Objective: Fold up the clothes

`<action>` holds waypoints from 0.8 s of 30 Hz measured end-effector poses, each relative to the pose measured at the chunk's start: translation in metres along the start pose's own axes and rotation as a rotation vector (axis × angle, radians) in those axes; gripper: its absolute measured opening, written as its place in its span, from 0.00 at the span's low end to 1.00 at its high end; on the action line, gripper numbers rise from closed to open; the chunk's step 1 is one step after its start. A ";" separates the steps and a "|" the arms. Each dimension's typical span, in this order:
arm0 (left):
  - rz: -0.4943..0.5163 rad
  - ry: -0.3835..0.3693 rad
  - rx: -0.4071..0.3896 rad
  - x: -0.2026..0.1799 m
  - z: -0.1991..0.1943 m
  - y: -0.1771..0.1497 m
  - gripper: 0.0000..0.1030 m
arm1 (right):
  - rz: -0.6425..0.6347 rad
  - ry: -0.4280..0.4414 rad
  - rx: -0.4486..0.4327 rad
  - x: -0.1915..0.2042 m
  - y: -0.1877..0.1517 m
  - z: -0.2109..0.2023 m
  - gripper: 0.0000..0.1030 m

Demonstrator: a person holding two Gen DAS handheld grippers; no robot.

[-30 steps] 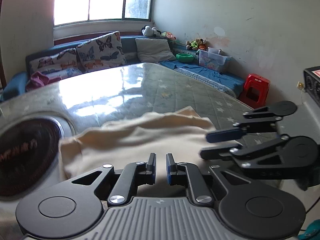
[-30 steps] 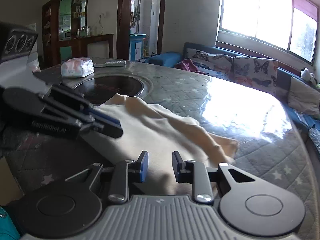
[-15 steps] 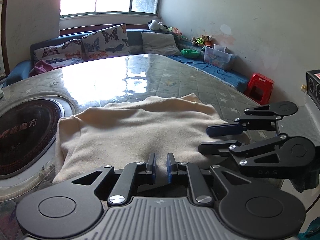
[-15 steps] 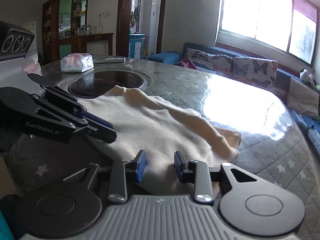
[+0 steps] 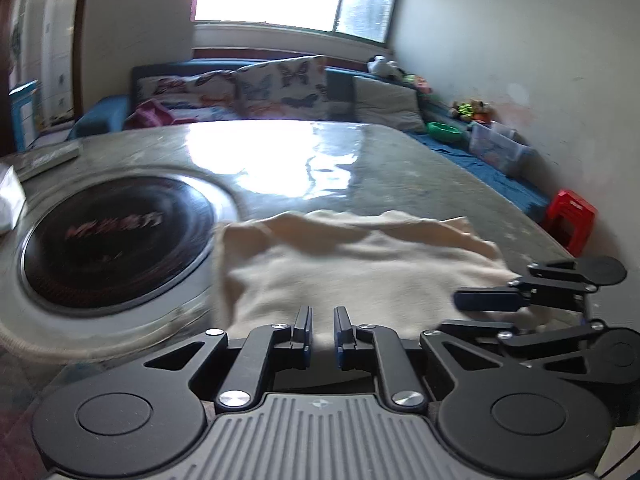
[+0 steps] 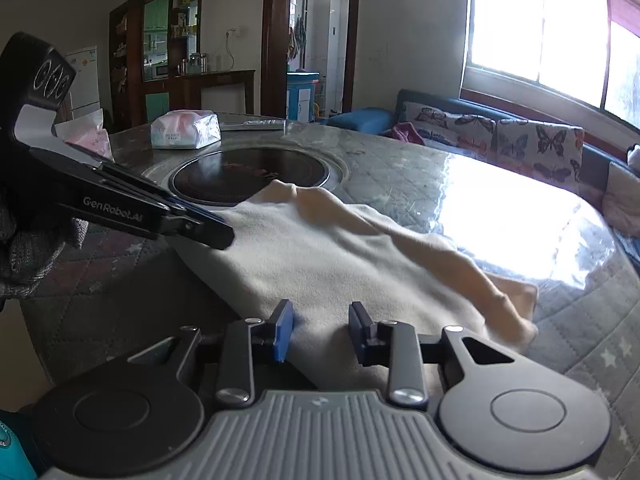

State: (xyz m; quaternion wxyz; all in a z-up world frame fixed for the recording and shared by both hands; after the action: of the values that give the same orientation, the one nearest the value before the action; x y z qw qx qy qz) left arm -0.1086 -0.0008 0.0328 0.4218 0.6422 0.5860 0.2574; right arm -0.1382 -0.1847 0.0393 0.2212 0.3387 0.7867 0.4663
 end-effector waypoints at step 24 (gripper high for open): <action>-0.051 0.019 0.001 0.019 -0.002 -0.004 0.16 | 0.173 -0.053 -0.025 -0.041 -0.008 -0.036 0.34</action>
State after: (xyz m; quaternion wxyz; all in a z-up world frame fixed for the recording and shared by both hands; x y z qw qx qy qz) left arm -0.1088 0.0183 0.0269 0.4224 0.6248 0.6062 0.2525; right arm -0.1371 -0.2384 0.0505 0.2053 0.4148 0.7425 0.4842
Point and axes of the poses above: each gripper's, at about its wrist camera, not at the fingertips, and z roughly the way its jaws point, x to its left, y to its top, the point moved 1 cm from there along z, roughly the way its jaws point, and after that the axes turned 7 degrees about -x, right-handed, at the moved point
